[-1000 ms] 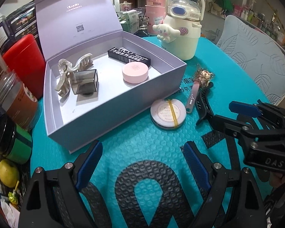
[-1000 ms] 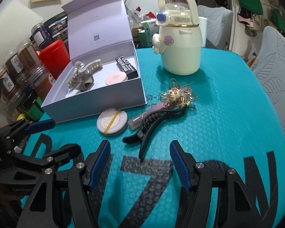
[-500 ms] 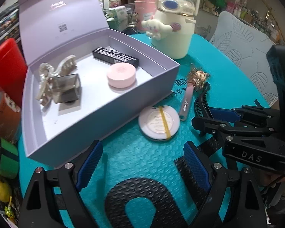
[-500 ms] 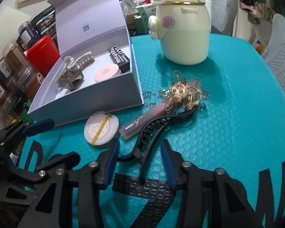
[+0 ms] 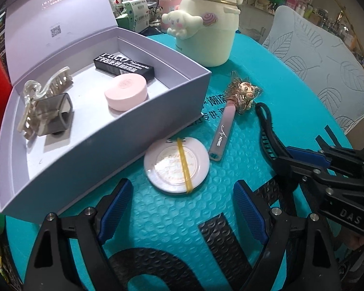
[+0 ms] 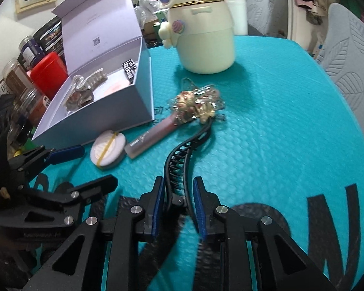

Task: Organize rigid objects
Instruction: 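Close the left tool on the white compact with yellow band while the right tool lifts the clip, then lift the white compact with the left tool while the right tool holds the claw clip up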

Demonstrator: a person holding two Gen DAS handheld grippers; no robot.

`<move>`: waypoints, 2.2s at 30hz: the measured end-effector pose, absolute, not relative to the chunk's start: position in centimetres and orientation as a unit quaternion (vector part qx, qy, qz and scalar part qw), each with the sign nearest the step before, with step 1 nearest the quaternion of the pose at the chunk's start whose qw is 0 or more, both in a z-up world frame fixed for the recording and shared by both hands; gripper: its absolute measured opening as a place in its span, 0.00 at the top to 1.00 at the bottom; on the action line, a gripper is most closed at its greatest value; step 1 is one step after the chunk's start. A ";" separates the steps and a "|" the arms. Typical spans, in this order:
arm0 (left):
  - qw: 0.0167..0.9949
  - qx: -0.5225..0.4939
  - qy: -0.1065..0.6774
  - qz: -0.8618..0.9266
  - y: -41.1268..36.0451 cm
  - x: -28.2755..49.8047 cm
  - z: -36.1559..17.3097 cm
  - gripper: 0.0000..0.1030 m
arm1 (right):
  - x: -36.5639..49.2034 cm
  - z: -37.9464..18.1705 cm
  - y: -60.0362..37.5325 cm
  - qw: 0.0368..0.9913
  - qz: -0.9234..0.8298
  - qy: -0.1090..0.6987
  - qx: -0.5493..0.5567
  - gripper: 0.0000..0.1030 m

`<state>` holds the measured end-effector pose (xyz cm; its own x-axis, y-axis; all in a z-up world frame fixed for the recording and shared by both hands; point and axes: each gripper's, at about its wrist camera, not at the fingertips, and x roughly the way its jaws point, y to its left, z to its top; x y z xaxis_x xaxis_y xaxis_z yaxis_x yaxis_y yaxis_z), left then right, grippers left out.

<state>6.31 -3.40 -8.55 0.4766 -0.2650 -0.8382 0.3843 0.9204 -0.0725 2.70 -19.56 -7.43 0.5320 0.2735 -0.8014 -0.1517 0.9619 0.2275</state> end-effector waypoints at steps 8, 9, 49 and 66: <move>0.870 0.070 0.458 -0.169 -3.8 6.7 -8.5 0.47 | 2.0 -7.4 -20.6 0.874 0.113 0.468 0.062 0.77; 0.870 0.071 0.459 -0.169 -3.8 6.7 -8.5 0.47 | 1.9 -7.4 -20.7 0.874 0.112 0.468 0.062 0.77; 0.859 0.092 0.463 -0.196 -3.1 -3.0 -8.7 0.30 | -6.3 -7.5 -18.0 0.882 0.104 0.459 0.005 0.55; 0.868 0.090 0.452 -0.188 -3.9 -3.5 -8.6 0.47 | -6.8 -7.6 -16.9 0.893 0.086 0.440 -0.041 0.80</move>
<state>-3.48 -3.89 -8.57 0.5217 -0.2441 -0.8175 0.4068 0.9134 -0.0131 -6.85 -16.90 -7.56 0.5979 0.1181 -0.7928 -0.1900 0.9818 0.0030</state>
